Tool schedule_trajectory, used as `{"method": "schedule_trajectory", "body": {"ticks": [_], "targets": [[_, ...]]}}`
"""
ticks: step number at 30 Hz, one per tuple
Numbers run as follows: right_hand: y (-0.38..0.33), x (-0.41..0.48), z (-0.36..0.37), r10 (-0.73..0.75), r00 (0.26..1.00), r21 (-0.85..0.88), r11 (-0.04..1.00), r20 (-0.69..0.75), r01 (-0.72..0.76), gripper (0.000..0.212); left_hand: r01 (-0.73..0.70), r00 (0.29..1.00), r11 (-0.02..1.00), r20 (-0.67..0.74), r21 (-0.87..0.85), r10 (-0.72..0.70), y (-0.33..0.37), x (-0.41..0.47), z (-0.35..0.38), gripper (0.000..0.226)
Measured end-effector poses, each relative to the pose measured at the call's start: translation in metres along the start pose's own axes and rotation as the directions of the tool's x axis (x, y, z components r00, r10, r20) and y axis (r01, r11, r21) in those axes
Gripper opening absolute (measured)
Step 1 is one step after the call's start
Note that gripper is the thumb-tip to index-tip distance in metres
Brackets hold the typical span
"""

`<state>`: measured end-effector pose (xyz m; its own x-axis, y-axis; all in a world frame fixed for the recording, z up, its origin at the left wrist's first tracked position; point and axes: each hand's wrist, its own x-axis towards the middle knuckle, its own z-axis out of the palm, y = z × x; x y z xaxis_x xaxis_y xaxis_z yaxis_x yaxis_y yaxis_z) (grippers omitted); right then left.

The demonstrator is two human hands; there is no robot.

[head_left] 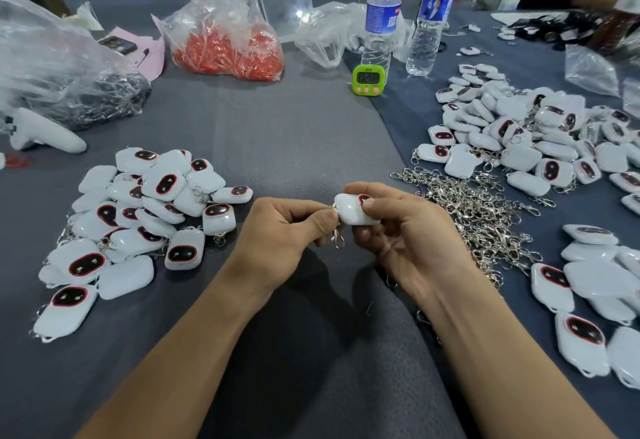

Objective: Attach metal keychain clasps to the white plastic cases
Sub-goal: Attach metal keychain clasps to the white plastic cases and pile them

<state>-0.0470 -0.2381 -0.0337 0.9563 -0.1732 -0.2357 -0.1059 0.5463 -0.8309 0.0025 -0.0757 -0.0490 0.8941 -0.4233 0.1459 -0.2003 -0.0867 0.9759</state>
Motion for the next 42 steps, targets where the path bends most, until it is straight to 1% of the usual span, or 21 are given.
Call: {"method": "schedule_trajectory", "body": {"ticks": [2, 5, 7, 9, 10, 11, 12, 14, 16, 20, 22, 25, 27, 29, 31, 32, 34, 36, 37, 40, 42], "targets": [[0.001, -0.001, 0.001, -0.026, 0.999, -0.059, 0.998, -0.031, 0.024, 0.030, -0.104, 0.994, 0.958, 0.016, 0.269, 0.104, 0.000, 0.001, -0.007, 0.020], [0.006, -0.001, 0.004, -0.074, 0.995, -0.183, 0.981, -0.061, 0.061, 0.028, -0.307, 0.947, 0.680, 0.143, 0.665, 0.288, 0.004, 0.001, -0.013, 0.025], [0.009, -0.001, 0.006, -0.103, 0.992, -0.241, 0.967, -0.077, 0.082, 0.028, -0.401, 0.900, 0.502, 0.226, 0.767, 0.374, 0.005, 0.002, -0.011, 0.027], [0.010, 0.000, 0.007, -0.111, 0.989, -0.253, 0.964, -0.098, 0.083, 0.027, -0.422, 0.878, 0.437, 0.239, 0.794, 0.415, 0.003, 0.001, -0.008, 0.026], [0.010, 0.000, 0.006, -0.104, 0.989, -0.237, 0.968, -0.108, 0.076, 0.026, -0.396, 0.889, 0.459, 0.208, 0.795, 0.407, 0.003, 0.001, -0.007, 0.026], [0.008, 0.000, 0.006, -0.092, 0.989, -0.206, 0.976, -0.114, 0.067, 0.025, -0.347, 0.916, 0.537, 0.154, 0.769, 0.372, 0.001, 0.000, -0.006, 0.024], [0.006, 0.000, 0.005, -0.077, 0.990, -0.163, 0.985, -0.117, 0.057, 0.025, -0.273, 0.950, 0.668, 0.083, 0.692, 0.302, -0.001, 0.000, -0.005, 0.021], [0.003, 0.000, 0.003, -0.050, 0.993, -0.089, 0.995, -0.112, 0.040, 0.025, -0.085, 0.996, 0.916, 0.005, 0.392, 0.090, -0.003, 0.001, -0.004, 0.018], [0.001, 0.000, 0.002, -0.039, 0.995, -0.060, 0.998, -0.096, 0.033, 0.026, 0.037, 0.999, 0.987, 0.007, 0.154, -0.038, -0.003, 0.002, -0.001, 0.026], [0.001, 0.000, 0.003, -0.049, 0.997, -0.034, 0.998, -0.054, 0.047, 0.033, 0.163, 0.985, 0.981, 0.065, -0.101, -0.157, 0.002, -0.001, 0.008, 0.025], [0.001, -0.001, 0.004, -0.068, 0.997, -0.022, 0.997, -0.036, 0.068, 0.036, 0.159, 0.986, 0.980, 0.061, -0.123, -0.153, 0.003, -0.002, 0.008, 0.026], [0.003, -0.001, 0.004, -0.110, 0.993, -0.074, 0.992, -0.050, 0.106, 0.035, -0.029, 1.000, 0.967, 0.004, 0.252, 0.029, 0.004, -0.001, 0.000, 0.024], [0.005, -0.001, 0.004, -0.143, 0.987, -0.150, 0.980, -0.069, 0.131, 0.033, -0.180, 0.981, 0.833, 0.038, 0.524, 0.188, 0.007, -0.001, -0.005, 0.024], [0.008, -0.001, 0.008, -0.186, 0.980, -0.250, 0.954, -0.069, 0.164, 0.033, -0.292, 0.947, 0.634, 0.127, 0.716, 0.294, 0.008, -0.001, -0.006, 0.029], [0.011, -0.001, 0.011, -0.233, 0.970, -0.331, 0.922, -0.064, 0.200, 0.032, -0.341, 0.923, 0.501, 0.182, 0.795, 0.339, 0.006, 0.000, -0.006, 0.025], [0.011, -0.001, 0.011, -0.242, 0.968, -0.340, 0.918, -0.070, 0.205, 0.033, -0.333, 0.924, 0.498, 0.172, 0.801, 0.341, 0.004, -0.001, -0.005, 0.024], [0.011, 0.000, 0.010, -0.213, 0.972, -0.273, 0.945, -0.102, 0.179, 0.033, -0.241, 0.958, 0.647, 0.069, 0.723, 0.280, -0.001, -0.002, -0.004, 0.023], [0.010, 0.003, 0.008, -0.150, 0.981, -0.156, 0.979, -0.126, 0.130, 0.032, -0.100, 0.989, 0.848, -0.044, 0.521, 0.144, -0.005, -0.001, -0.003, 0.020], [0.010, 0.004, 0.008, -0.115, 0.985, -0.095, 0.990, -0.131, 0.103, 0.031, -0.044, 0.994, 0.908, -0.074, 0.416, 0.082, -0.006, -0.001, -0.002, 0.020], [0.010, 0.007, 0.005, -0.035, 0.993, 0.042, 0.998, -0.111, 0.040, 0.032, 0.049, 0.989, 0.993, -0.146, 0.109, -0.033, -0.005, 0.001, 0.004, 0.009], [0.011, 0.008, 0.005, -0.015, 0.996, 0.070, 0.997, -0.093, 0.022, 0.033, 0.050, 0.981, 0.998, -0.188, -0.044, -0.057, -0.002, 0.000, 0.007, 0.017]]}}
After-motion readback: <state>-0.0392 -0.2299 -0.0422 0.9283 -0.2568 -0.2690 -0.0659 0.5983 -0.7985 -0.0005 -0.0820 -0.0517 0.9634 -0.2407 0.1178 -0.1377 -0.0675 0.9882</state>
